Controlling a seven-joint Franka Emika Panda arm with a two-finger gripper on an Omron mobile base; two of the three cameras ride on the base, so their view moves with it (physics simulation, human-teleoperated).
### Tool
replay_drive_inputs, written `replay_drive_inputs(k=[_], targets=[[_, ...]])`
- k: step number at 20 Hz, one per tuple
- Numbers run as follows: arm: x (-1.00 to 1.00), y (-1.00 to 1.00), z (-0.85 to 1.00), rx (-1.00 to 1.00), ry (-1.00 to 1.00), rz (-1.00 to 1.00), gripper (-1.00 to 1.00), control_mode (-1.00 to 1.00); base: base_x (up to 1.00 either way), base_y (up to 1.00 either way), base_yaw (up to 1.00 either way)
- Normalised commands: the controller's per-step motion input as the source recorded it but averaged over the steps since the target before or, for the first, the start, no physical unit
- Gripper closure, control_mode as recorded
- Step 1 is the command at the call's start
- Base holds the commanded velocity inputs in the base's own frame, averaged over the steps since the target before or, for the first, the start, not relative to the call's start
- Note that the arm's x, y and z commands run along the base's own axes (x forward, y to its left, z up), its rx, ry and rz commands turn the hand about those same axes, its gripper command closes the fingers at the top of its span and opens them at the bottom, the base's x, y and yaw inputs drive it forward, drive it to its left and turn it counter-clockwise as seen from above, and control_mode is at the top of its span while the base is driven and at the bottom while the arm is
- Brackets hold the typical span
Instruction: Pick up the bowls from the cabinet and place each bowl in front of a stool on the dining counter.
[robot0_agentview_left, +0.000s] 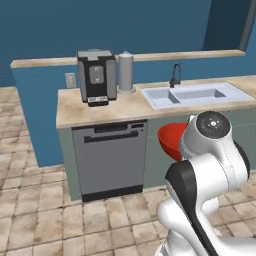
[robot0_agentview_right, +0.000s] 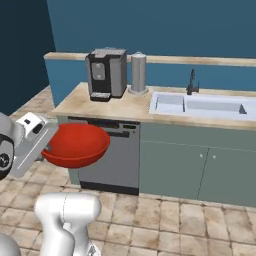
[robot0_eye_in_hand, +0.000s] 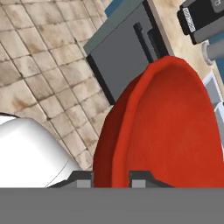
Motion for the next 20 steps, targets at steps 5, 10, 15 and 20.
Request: replay_drive_inputs(k=[5, 10, 15, 20], targets=[[0.0, 0.0, 0.0, 0.0, 0.0, 0.0, 1.0, 1.0, 0.07, 1.0, -0.01], [0.0, 0.0, 0.0, 0.0, 0.0, 0.0, 1.0, 1.0, 0.21, 1.0, -0.03], [0.0, 0.0, 0.0, 0.0, 0.0, 0.0, 1.0, 1.0, 0.4, 1.0, -0.07], [0.0, 0.0, 0.0, 0.0, 0.0, 0.0, 1.0, 1.0, 0.61, 1.0, -0.11]])
